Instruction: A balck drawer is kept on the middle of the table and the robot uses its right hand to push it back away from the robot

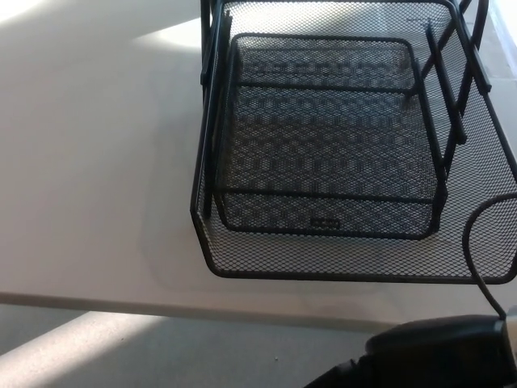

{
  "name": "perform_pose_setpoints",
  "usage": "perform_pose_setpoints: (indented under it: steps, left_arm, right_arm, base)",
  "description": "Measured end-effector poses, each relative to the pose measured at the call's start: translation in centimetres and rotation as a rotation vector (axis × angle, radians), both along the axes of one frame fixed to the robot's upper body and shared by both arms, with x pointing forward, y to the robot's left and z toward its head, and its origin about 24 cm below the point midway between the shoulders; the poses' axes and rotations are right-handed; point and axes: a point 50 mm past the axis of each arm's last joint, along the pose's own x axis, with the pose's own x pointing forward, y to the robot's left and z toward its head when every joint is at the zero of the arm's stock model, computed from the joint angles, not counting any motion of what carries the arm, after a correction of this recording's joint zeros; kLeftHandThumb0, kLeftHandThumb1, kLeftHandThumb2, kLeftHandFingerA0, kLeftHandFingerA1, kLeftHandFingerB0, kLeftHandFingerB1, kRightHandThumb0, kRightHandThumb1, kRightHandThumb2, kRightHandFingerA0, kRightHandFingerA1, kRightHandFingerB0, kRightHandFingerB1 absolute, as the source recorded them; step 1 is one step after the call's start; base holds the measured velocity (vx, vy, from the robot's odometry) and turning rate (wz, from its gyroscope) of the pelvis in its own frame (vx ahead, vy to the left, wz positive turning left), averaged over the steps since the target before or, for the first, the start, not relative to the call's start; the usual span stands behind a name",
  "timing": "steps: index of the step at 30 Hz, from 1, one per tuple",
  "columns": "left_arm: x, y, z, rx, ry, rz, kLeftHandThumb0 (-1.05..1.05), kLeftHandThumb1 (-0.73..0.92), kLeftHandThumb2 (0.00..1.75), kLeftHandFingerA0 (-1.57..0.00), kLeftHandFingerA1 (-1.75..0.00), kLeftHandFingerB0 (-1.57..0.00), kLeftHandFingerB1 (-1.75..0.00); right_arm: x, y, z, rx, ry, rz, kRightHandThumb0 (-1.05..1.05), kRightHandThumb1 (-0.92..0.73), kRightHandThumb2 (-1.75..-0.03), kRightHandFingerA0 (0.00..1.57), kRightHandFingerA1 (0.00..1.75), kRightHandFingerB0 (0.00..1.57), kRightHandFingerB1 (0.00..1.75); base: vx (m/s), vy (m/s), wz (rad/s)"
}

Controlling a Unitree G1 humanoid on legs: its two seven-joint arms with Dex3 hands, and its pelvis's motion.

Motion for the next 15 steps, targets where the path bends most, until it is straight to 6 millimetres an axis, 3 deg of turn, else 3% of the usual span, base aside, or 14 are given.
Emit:
perform_pose_setpoints:
  steps: [15]
  left_arm:
    - [0.0, 0.0, 0.0, -0.001, 0.002, -0.001, -0.55, 0.72, 0.62, -0.48, -0.38, -0.30, -0.32]
  right_arm:
    - [3.2, 0.1, 0.6, -0.052, -0.003, -0.032, -0.56, -0.79, -0.65, 0.41, 0.37, 0.30, 0.32]
  base:
    - [0.00, 0.000, 0.00]
